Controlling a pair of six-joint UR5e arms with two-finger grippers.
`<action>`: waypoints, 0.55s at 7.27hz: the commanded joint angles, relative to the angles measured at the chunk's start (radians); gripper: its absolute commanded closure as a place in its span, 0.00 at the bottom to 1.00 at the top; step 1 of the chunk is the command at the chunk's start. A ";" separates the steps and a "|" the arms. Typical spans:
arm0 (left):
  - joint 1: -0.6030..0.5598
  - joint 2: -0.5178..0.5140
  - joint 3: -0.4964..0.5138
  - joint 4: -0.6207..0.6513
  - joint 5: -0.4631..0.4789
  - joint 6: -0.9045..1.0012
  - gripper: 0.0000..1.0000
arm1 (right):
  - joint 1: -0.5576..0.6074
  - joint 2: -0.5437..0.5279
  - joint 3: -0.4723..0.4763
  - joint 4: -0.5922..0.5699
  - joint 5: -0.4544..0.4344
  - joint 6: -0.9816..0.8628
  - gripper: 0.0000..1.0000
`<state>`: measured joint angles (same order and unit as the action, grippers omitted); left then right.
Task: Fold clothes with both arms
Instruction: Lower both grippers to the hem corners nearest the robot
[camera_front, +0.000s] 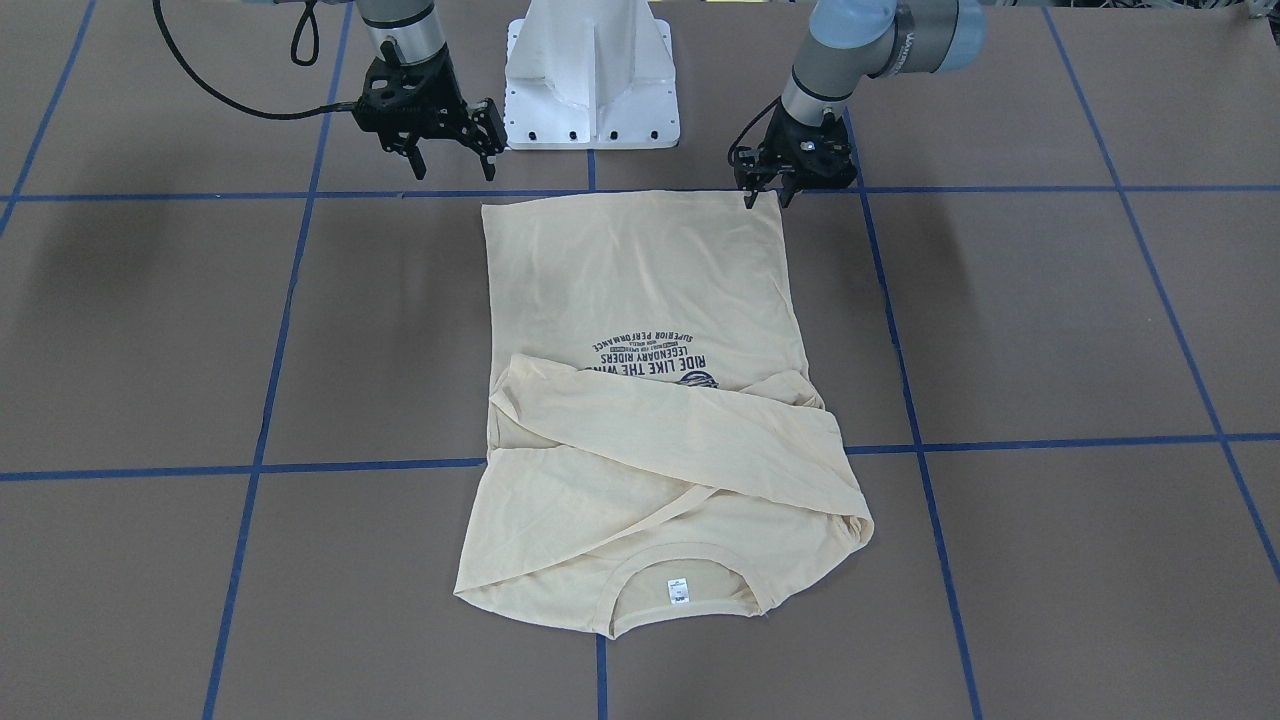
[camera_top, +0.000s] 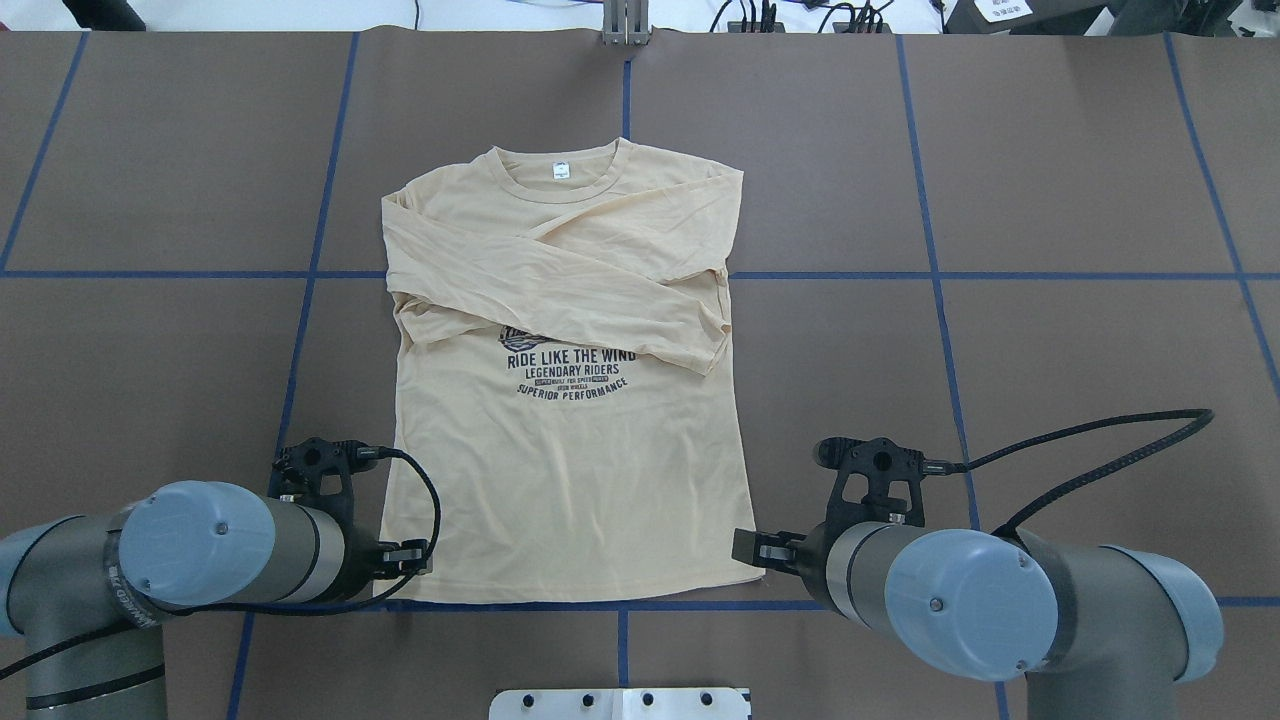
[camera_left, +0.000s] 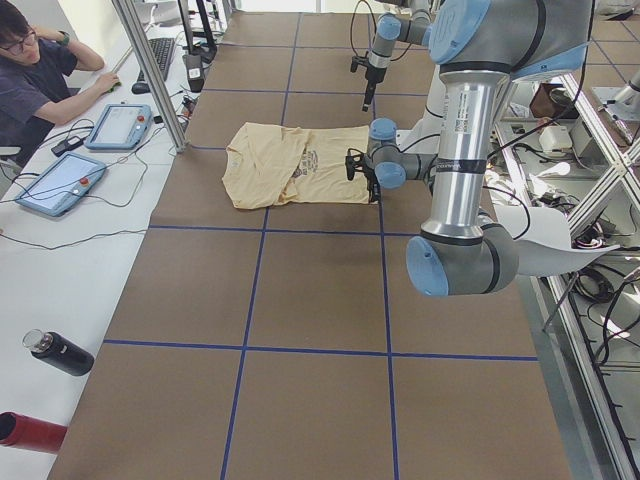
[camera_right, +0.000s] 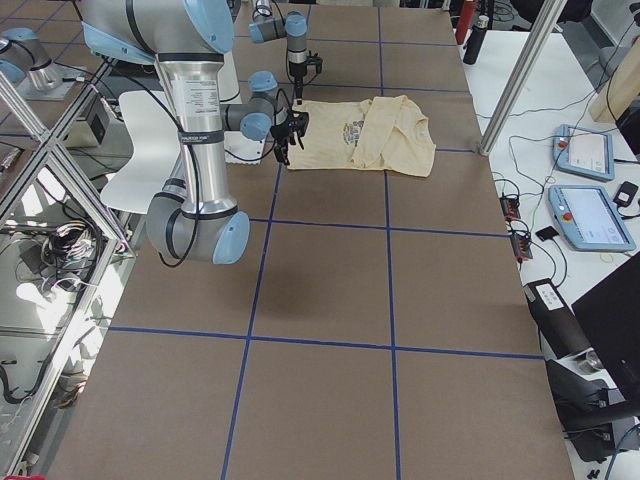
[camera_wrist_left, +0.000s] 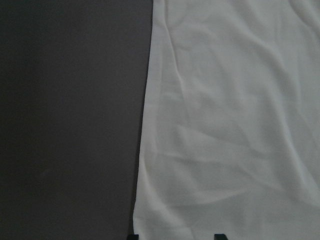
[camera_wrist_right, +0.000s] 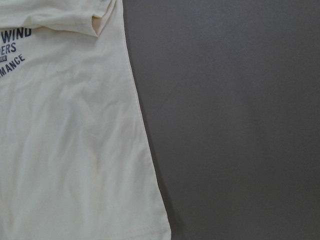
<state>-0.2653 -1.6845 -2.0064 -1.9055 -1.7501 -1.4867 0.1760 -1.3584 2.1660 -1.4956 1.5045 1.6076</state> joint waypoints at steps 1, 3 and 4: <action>0.011 0.006 0.000 0.000 0.000 -0.001 0.48 | -0.004 -0.002 0.000 0.000 -0.007 0.000 0.00; 0.012 0.008 0.000 0.002 -0.002 -0.001 0.56 | -0.009 -0.004 0.000 0.000 -0.007 0.000 0.00; 0.020 0.009 0.000 0.002 -0.002 -0.003 0.62 | -0.012 -0.004 0.000 0.000 -0.007 0.000 0.00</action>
<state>-0.2519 -1.6768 -2.0064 -1.9042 -1.7516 -1.4886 0.1678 -1.3615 2.1660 -1.4956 1.4973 1.6076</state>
